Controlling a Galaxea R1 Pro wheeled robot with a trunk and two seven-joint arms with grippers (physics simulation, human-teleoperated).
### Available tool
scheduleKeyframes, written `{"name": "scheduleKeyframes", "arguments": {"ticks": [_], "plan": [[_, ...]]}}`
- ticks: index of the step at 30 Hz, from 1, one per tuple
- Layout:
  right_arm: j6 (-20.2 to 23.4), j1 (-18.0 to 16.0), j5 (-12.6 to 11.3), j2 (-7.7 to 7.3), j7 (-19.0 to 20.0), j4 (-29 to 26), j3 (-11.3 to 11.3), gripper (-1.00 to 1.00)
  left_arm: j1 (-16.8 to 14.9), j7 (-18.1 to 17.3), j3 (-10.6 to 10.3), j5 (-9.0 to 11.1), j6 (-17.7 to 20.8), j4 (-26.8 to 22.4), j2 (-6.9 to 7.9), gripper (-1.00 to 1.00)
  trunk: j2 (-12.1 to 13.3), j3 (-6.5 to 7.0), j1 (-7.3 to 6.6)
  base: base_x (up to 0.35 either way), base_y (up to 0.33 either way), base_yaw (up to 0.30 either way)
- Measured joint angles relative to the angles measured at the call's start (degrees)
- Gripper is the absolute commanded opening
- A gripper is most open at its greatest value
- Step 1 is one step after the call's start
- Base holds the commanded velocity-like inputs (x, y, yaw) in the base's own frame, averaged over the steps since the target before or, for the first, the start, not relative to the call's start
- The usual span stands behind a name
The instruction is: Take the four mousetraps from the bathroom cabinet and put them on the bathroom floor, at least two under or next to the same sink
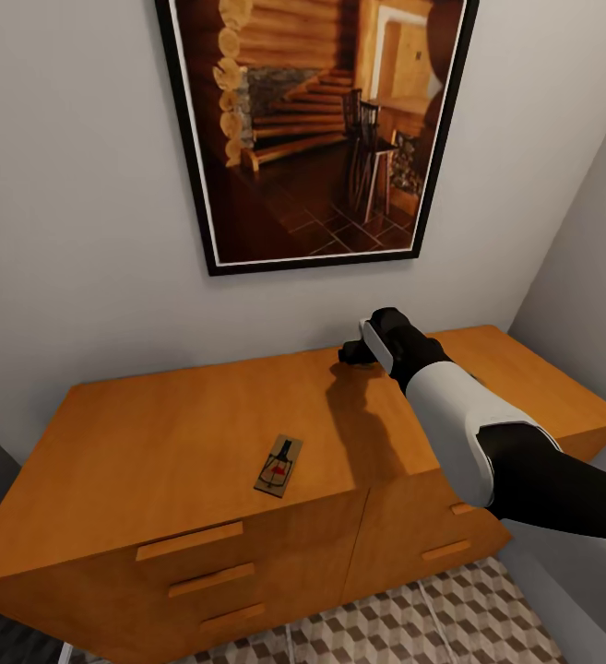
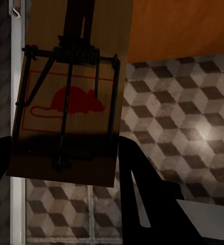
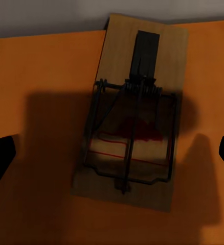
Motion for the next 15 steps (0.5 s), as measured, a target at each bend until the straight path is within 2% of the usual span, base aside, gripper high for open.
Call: {"name": "scheduleKeyframes", "arguments": {"ticks": [15], "plan": [[-0.01,0.0,0.01,0.0,0.35,0.02,0.0,1.0,0.0,0.0,0.04,-0.01,0.0,0.0,0.0,-1.0,0.0,0.0,0.0,0.0,0.0,0.0]]}}
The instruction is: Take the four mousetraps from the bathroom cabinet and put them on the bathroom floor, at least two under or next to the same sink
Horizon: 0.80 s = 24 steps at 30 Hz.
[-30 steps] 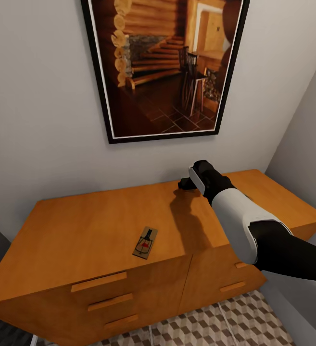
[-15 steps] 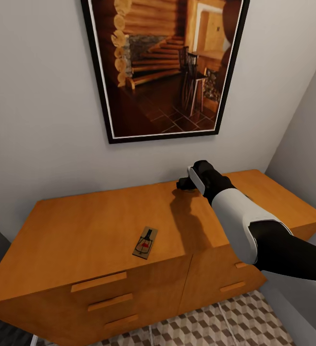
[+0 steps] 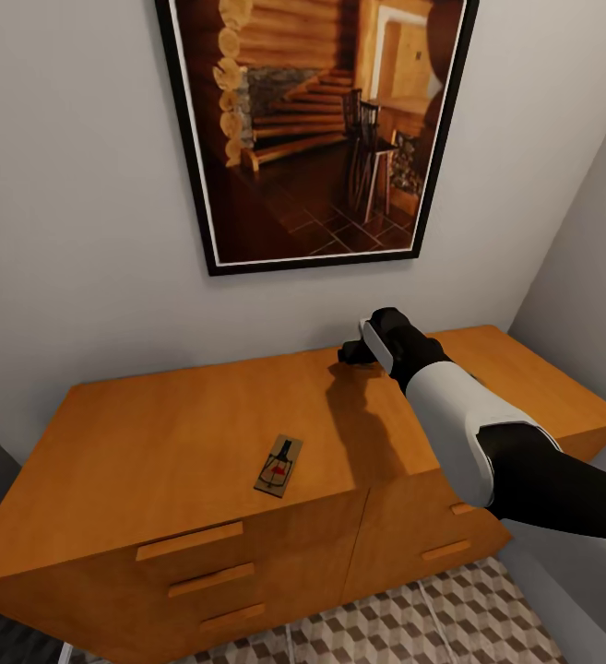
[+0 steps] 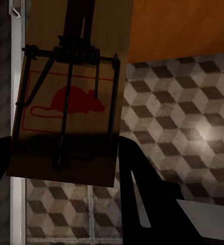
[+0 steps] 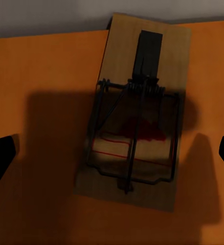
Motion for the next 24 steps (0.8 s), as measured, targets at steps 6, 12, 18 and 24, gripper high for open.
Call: {"name": "scheduleKeyframes", "arguments": {"ticks": [6,12,18,24], "plan": [[0.0,0.0,0.0,0.0,0.01,0.05,0.0,1.0,0.0,0.0,-0.02,0.0,0.0,0.0,0.0,-1.0,0.0,0.0,0.0,0.0,0.0,0.0],[0.0,0.0,0.0,0.0,0.02,0.11,0.0,1.0,0.0,0.0,-0.03,-0.01,0.0,0.0,0.0,-1.0,0.0,0.0,0.0,0.0,0.0,0.0],[0.0,0.0,0.0,0.0,0.03,0.29,-0.01,1.0,0.0,0.0,-0.06,0.02,0.0,0.0,-0.03,-1.0,0.0,-0.03,0.0,0.0,0.0,0.0],[0.0,0.0,0.0,0.0,0.03,0.39,0.0,1.0,0.0,0.0,-0.05,0.01,0.0,0.0,-0.03,-1.0,0.0,-0.17,0.0,0.0,0.0,0.0]]}}
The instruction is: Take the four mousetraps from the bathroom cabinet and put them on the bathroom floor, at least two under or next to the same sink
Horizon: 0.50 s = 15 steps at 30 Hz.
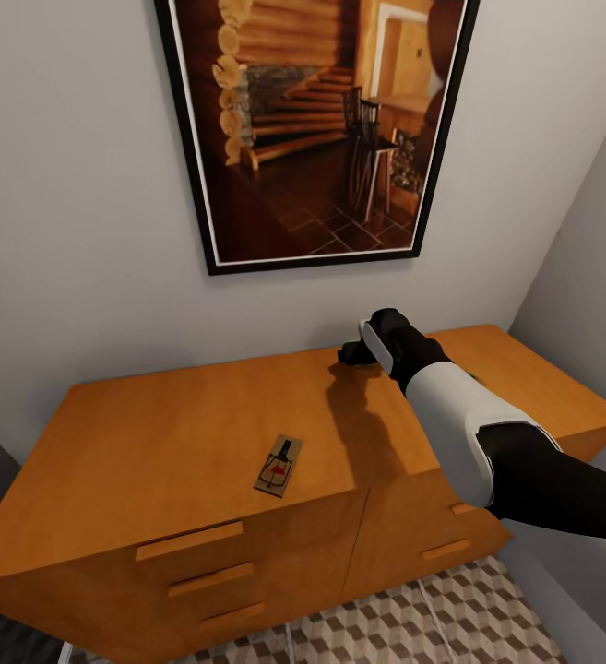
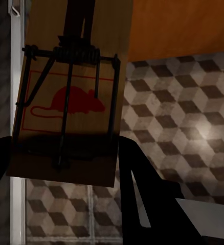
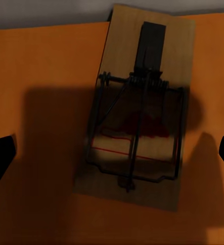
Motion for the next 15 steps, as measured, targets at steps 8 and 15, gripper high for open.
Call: {"name": "scheduleKeyframes", "arguments": {"ticks": [8,15], "plan": [[0.0,0.0,-0.01,0.0,0.0,0.02,0.0,1.0,0.0,0.0,-0.03,-0.01,0.0,0.0,-0.02,-1.0,0.0,-0.15,0.0,0.0,0.0,0.0],[-0.01,-0.01,-0.05,0.0,0.0,0.02,-0.01,1.0,0.0,0.0,-0.04,-0.02,0.0,0.0,-0.06,-1.0,0.0,-0.17,0.0,0.0,0.0,0.0]]}}
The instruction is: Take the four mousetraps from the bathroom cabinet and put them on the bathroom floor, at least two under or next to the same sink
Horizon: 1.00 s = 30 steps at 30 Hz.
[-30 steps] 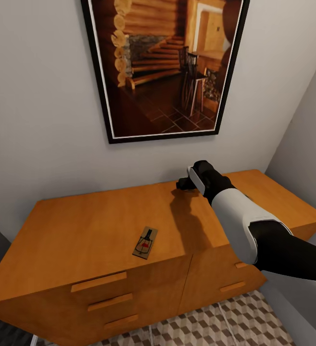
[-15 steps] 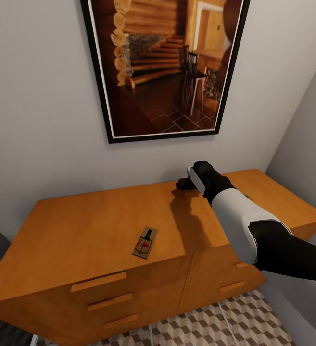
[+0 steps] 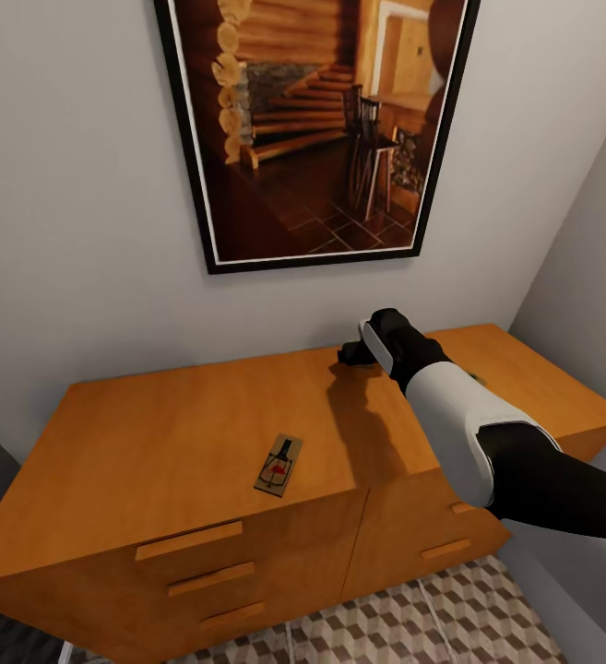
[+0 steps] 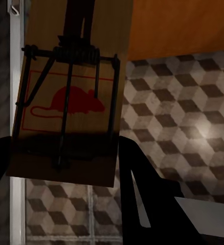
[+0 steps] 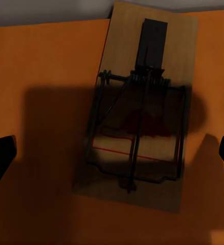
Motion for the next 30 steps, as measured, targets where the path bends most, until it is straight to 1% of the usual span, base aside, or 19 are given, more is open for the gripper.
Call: {"name": "scheduleKeyframes", "arguments": {"ticks": [22,30], "plan": [[-0.1,-0.03,0.06,0.0,-0.01,0.12,-0.03,1.0,0.0,0.0,0.04,0.0,0.01,0.0,-0.01,-1.0,0.0,0.01,0.0,0.0,0.0,0.0],[-0.81,-0.03,-0.48,0.0,0.02,-0.12,-0.06,1.0,0.0,0.0,0.03,-0.01,0.0,0.0,0.0,-1.0,-0.01,-0.29,-0.01,0.0,0.0,0.0]]}}
